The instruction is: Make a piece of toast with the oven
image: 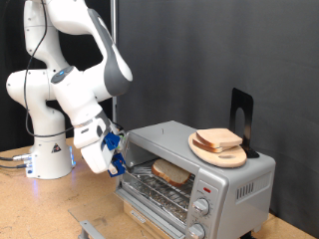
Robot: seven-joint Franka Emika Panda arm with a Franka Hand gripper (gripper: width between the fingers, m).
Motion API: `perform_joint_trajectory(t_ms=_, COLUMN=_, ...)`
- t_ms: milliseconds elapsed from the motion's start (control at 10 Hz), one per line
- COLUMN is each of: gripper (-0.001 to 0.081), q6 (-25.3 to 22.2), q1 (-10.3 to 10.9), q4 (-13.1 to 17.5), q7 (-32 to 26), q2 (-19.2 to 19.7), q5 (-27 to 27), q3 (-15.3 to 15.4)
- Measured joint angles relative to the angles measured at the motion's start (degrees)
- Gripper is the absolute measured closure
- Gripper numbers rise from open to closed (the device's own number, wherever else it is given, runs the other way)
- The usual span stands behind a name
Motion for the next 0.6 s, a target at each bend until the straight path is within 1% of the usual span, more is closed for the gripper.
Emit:
perform_joint_trajectory(t_ms=200, gripper=0.0413, q6=-0.64, q1=-0.50, q4=-0.90, q7=0.78, q2=-0.27, q5=-2.63, q3=-0.09)
perform_joint_trajectory(t_ms=400, gripper=0.0413, q6=-3.02, q1=-2.28, q4=-2.10, q7=1.60, q2=-1.04, q5=-6.41, q3=-0.65)
perform_joint_trajectory(t_ms=600, gripper=0.0413, q6=-5.78, q1=-3.72, q4=-2.76, q7=1.33, q2=-2.23, q5=-7.32, q3=-1.97)
